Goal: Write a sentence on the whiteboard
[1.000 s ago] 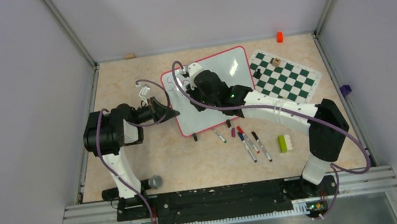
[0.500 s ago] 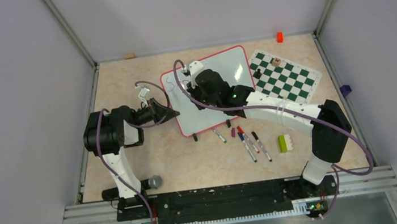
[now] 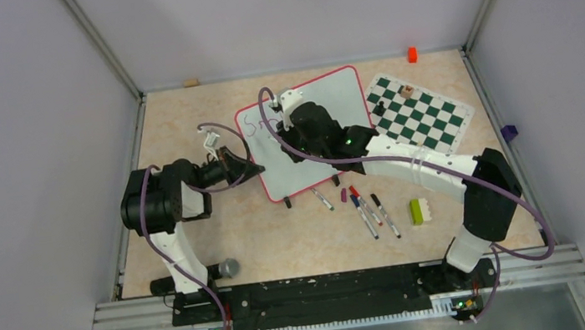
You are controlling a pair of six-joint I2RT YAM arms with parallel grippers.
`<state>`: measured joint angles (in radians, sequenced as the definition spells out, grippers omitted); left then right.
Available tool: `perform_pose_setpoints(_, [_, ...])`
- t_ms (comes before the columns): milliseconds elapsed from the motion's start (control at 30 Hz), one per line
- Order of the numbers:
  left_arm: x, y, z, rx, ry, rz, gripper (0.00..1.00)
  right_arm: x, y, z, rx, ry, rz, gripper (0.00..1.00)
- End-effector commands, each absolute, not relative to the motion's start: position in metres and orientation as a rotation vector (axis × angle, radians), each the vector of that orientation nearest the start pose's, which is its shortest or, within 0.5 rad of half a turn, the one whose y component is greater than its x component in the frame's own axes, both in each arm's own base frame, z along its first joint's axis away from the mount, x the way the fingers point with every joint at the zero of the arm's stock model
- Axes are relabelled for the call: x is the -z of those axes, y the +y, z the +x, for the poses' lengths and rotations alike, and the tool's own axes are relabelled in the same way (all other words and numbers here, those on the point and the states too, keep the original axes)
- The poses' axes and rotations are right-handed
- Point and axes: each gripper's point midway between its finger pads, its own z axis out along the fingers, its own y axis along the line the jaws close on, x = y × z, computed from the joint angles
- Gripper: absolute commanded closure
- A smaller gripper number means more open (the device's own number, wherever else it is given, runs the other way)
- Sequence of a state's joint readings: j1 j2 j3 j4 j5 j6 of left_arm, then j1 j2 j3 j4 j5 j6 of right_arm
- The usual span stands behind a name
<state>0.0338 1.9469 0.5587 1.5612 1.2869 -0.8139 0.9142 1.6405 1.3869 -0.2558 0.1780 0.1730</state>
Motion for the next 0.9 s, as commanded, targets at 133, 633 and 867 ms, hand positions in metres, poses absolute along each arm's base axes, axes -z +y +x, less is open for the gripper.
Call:
perform_pose_setpoints(133, [-0.122, -0.176, 0.310, 1.475, 1.570, 0.730, 1.00, -0.241, 0.377, 0.307, -0.547, 1.968, -0.646, 1.00])
perform_pose_setpoints(633, [-0.122, -0.175, 0.311, 1.488, 1.576, 0.730, 1.00, -0.227, 0.393, 0.316, -0.535, 2.023, -0.665, 1.00])
perform_pose_setpoints(867, [-0.123, -0.176, 0.311, 1.490, 1.577, 0.727, 1.00, -0.224, 0.396, 0.319, -0.530, 2.030, -0.666, 1.00])
